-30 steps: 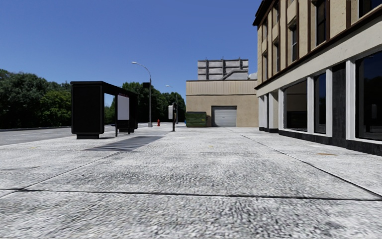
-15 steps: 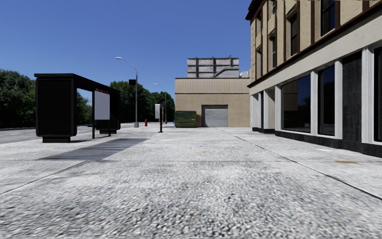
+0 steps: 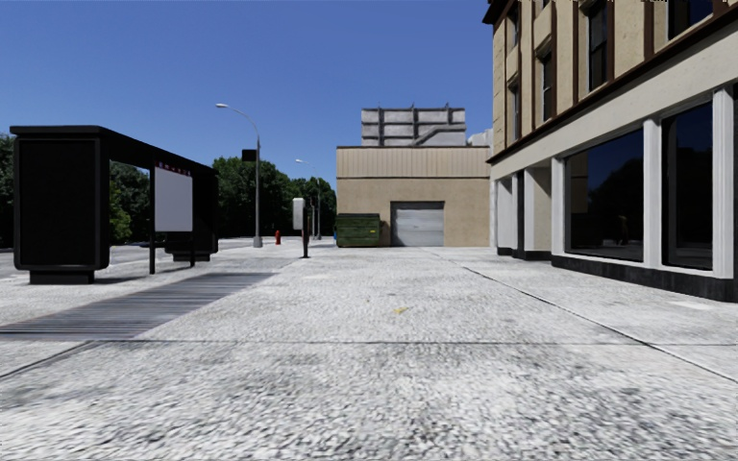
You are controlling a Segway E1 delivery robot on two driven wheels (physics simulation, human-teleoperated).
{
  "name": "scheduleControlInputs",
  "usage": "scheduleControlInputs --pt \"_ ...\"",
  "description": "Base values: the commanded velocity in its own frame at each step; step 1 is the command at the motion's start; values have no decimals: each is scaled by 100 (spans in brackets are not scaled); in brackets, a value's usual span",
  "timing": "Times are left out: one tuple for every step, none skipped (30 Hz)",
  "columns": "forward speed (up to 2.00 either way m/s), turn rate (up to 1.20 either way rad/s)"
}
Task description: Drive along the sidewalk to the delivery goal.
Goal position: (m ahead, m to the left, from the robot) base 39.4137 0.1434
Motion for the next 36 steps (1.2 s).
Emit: scheduleControlInputs --pt "200 0" --pt "200 0" --pt "200 0" --pt "200 0" --pt "200 0" --pt "200 0" --pt "200 0" --pt "200 0" --pt "200 0" --pt "200 0" --pt "200 0" --pt "200 0" --pt "200 0" --pt "200 0" --pt "200 0" --pt "200 0" --pt "200 0" --pt "200 0" --pt "200 0" --pt "200 0" --pt "200 0" --pt "200 0" --pt "200 0" --pt "200 0" --pt "200 0" --pt "200 0" --pt "200 0" --pt "200 0" --pt "200 0" --pt "200 0" --pt "200 0" --pt "200 0" --pt "200 0" --pt "200 0" --pt "200 0" --pt "200 0"
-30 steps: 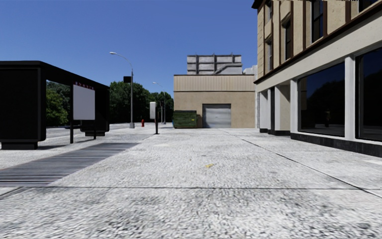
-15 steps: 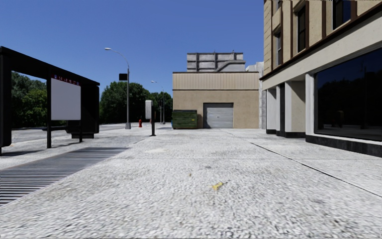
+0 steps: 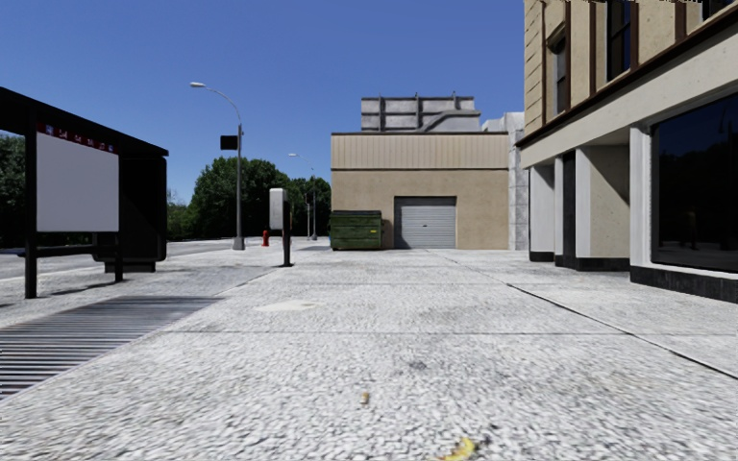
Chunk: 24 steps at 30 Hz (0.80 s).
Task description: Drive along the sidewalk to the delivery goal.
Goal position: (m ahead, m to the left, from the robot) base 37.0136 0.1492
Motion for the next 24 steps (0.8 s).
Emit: scheduleControlInputs --pt "200 0" --pt "200 0" --pt "200 0" --pt "200 0" --pt "200 0" --pt "200 0" --pt "200 0" --pt "200 0" --pt "200 0" --pt "200 0" --pt "200 0" --pt "200 0" --pt "200 0" --pt "200 0" --pt "200 0" --pt "200 0" --pt "200 0" --pt "200 0" --pt "200 0" --pt "200 0" --pt "200 0" --pt "200 0" --pt "200 0" --pt "200 0"
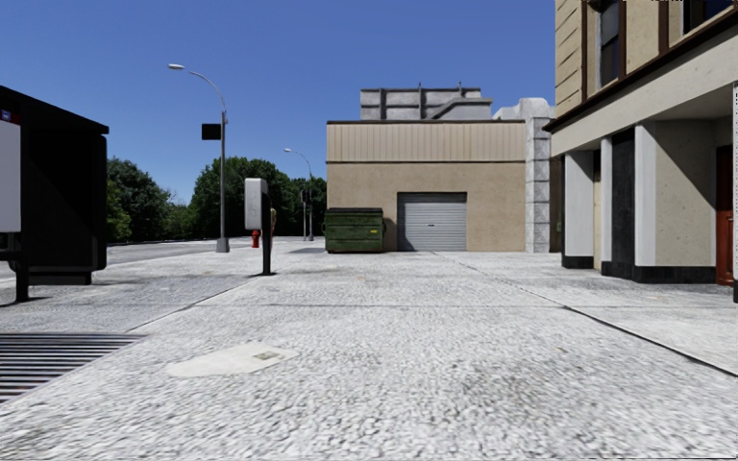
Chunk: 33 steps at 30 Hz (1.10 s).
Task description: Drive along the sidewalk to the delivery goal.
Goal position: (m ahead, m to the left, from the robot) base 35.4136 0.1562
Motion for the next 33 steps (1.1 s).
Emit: scheduleControlInputs --pt "200 0" --pt "200 0" --pt "200 0" --pt "200 0" --pt "200 0" --pt "200 0" --pt "200 0" --pt "200 0" --pt "200 0" --pt "200 0" --pt "200 0" --pt "200 0" --pt "200 0" --pt "200 0" --pt "200 0" --pt "200 0" --pt "200 0" --pt "200 0" --pt "200 0" --pt "200 0" --pt "200 0" --pt "200 0" --pt "200 0" --pt "200 0" --pt "200 0" --pt "200 0" --pt "200 0" --pt "200 0" --pt "200 0" --pt "200 0" --pt "200 0" --pt "200 0" --pt "200 0"
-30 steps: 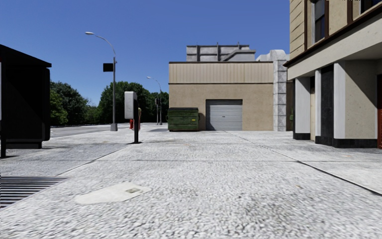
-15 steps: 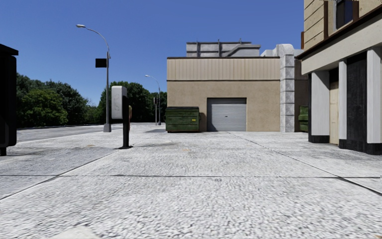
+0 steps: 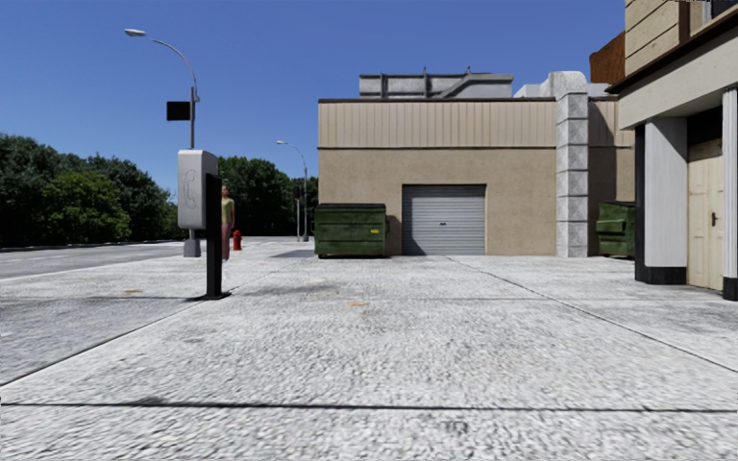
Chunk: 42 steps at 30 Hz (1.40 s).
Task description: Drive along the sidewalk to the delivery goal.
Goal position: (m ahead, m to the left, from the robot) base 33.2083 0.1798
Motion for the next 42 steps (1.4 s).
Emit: scheduleControlInputs --pt "200 0" --pt "200 0" --pt "200 0" --pt "200 0" --pt "200 0" --pt "200 0" --pt "200 0" --pt "200 0" --pt "200 0" --pt "200 0" --pt "200 0" --pt "200 0" --pt "200 0" --pt "200 0" --pt "200 0" --pt "200 0" --pt "200 0" --pt "200 0" --pt "200 0" --pt "200 5" --pt "200 11" --pt "200 15" --pt "200 15" --pt "200 16" --pt "200 17" --pt "200 18" --pt "200 19" --pt "200 19" --pt "200 21" --pt "200 24" --pt "200 30" --pt "200 34" --pt "200 34" --pt "200 35" --pt "200 35" --pt "200 35" --pt "200 35" --pt "200 35" --pt "200 35" --pt "200 35" --pt "200 35" --pt "200 35"
